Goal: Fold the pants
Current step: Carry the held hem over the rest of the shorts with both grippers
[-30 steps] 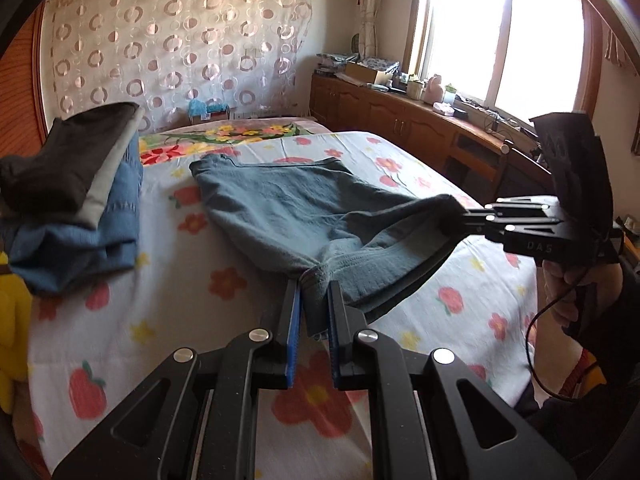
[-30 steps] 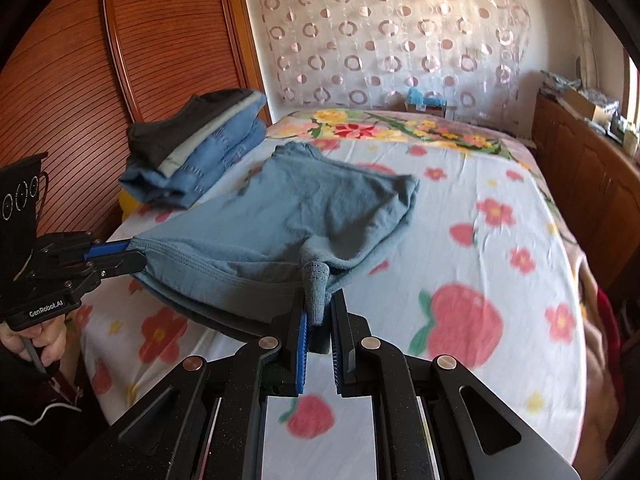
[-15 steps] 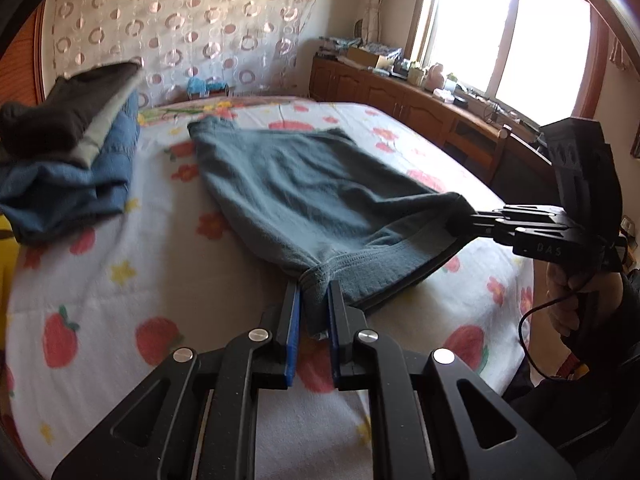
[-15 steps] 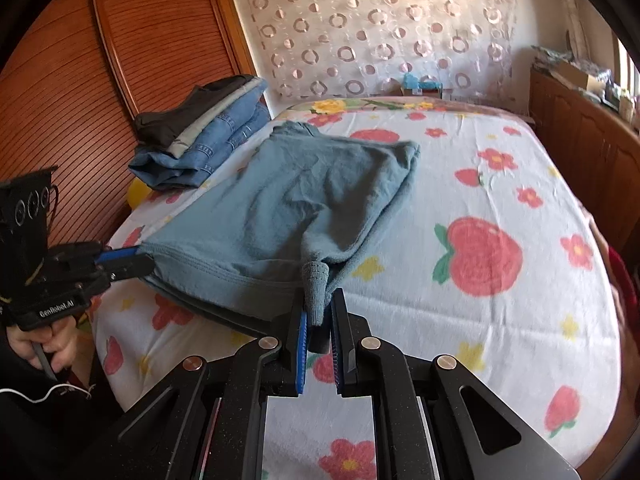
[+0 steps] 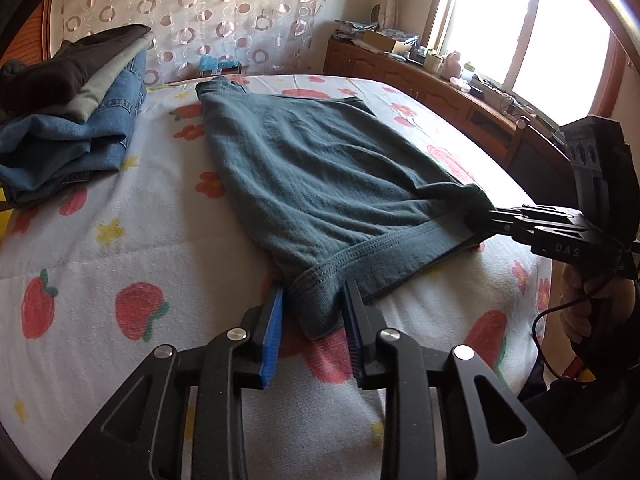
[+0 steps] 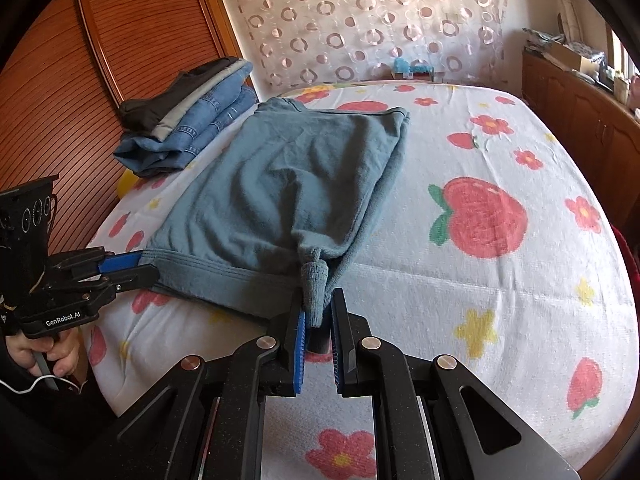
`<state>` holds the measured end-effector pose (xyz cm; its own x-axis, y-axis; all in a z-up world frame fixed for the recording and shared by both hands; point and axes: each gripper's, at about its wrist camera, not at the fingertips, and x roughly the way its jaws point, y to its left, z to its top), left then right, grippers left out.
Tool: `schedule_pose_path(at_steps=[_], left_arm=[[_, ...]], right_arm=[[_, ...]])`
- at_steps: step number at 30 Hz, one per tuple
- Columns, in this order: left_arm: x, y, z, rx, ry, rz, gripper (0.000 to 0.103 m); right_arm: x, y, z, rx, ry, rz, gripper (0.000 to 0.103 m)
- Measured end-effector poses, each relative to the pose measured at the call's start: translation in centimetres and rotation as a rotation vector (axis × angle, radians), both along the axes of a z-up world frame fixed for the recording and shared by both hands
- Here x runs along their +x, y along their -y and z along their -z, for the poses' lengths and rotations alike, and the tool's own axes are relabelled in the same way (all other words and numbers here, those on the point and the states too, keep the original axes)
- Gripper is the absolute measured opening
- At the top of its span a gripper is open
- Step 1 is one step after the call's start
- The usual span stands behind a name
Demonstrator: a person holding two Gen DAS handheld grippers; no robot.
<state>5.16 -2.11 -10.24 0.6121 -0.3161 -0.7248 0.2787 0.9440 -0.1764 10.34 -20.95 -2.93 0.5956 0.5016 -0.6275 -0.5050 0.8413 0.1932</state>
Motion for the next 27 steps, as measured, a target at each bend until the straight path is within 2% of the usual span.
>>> schedule_pose_path(at_steps=[7,11,14,27], left_arm=[[-0.1,0.1,0.0,-0.003,0.016,0.004,0.031],[-0.2,-0.1,-0.2,-0.022,0.024,0.011,0.019],[-0.3,-0.1,-0.5,-0.030,0.028,0.018,0.016],[-1.4,0.0,-3.5,-0.054,0.093,0.042,0.015]], right_arm=[[-0.2,0.1,0.4,0.010,-0.004,0.004,0.010],[-0.2,0.2,0.4,0.012,-0.007,0.004,0.010],[-0.4,0.0,0.3,0.008,0.001,-0.003,0.010],[-1.6,1.0,-1.2,0.028,0.047,-0.020,0.010]])
